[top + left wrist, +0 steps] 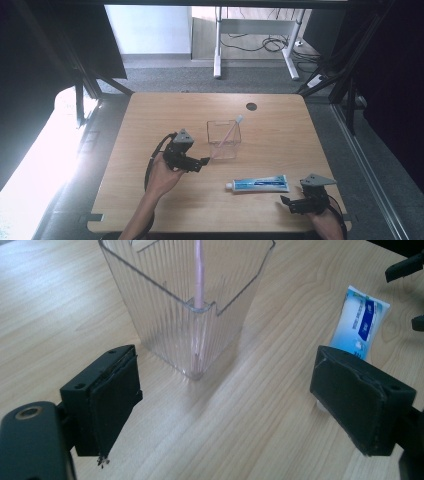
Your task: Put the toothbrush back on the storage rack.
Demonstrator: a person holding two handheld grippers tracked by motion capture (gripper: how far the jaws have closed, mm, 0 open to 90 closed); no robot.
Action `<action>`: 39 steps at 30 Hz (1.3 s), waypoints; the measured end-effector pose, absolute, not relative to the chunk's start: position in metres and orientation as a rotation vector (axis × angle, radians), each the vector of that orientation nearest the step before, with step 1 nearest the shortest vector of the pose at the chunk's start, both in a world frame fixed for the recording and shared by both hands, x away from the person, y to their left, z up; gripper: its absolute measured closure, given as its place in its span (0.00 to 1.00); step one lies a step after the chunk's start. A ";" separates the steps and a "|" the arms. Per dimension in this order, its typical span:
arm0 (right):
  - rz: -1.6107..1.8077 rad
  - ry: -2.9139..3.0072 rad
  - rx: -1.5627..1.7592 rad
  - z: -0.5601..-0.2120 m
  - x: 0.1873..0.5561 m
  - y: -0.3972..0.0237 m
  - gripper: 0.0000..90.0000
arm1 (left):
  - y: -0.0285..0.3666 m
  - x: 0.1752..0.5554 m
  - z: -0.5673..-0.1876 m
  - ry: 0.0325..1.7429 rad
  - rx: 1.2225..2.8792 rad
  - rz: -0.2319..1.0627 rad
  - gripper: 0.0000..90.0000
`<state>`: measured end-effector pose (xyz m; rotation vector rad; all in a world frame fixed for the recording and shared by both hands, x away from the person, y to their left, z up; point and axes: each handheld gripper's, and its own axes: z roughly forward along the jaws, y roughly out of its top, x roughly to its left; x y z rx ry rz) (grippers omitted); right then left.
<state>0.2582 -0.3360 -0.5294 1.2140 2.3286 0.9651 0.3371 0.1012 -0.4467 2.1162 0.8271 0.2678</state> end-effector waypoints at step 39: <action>0.961 2.349 1.198 -0.531 0.258 -0.331 0.01 | 0.137 0.274 -0.511 0.877 2.169 0.349 0.15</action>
